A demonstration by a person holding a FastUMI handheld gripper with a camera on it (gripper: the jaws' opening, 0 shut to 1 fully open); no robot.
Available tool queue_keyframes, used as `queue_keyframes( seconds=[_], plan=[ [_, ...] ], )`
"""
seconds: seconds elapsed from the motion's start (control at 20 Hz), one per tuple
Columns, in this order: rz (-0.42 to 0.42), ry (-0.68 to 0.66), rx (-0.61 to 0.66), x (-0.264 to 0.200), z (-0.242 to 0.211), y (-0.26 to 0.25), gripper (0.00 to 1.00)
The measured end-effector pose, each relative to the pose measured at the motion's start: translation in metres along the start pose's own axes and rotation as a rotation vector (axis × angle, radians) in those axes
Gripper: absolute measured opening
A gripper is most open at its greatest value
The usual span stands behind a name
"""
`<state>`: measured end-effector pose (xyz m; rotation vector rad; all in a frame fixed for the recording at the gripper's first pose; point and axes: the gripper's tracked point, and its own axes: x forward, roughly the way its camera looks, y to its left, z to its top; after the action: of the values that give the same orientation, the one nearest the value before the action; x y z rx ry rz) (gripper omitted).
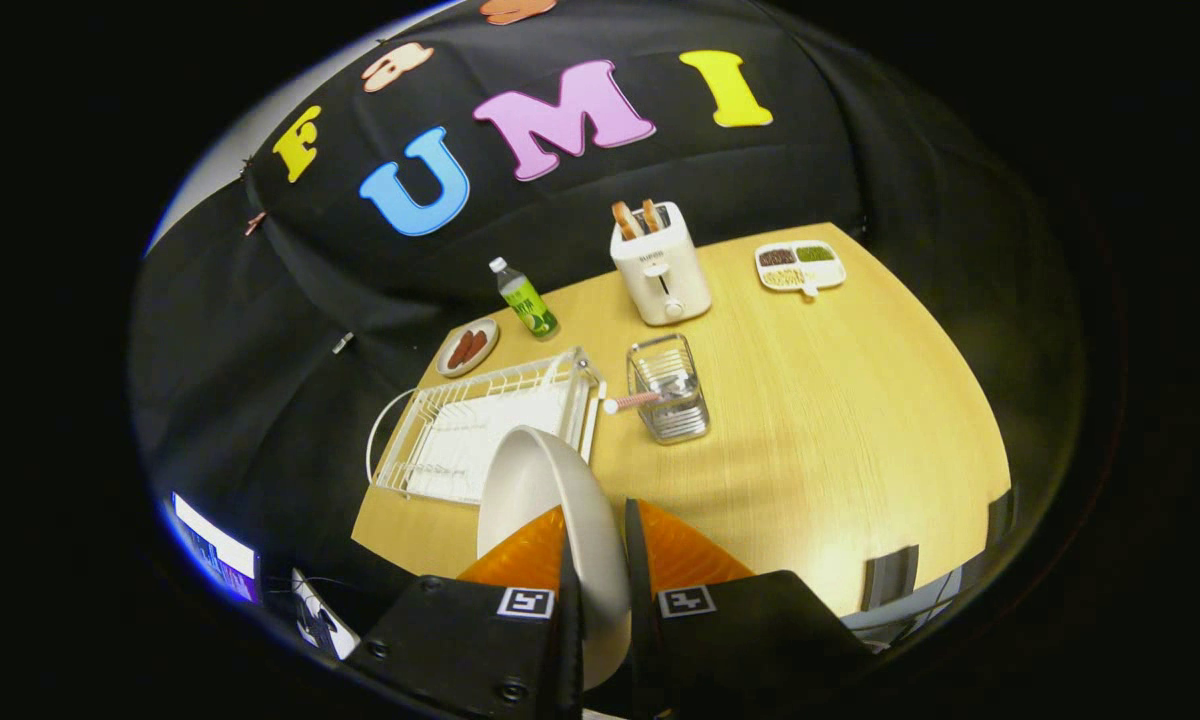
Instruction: Take the plate from the dish rack, then take the spoon from the basket and place it into the plate.
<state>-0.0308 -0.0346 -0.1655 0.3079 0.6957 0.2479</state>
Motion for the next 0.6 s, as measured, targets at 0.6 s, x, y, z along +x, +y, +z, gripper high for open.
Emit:
queue_keyframes(
  seconds=[0.6],
  plan=[
    [-0.024, 0.241, 0.068, 0.102, -0.028, -0.087, 0.24]
  ],
)
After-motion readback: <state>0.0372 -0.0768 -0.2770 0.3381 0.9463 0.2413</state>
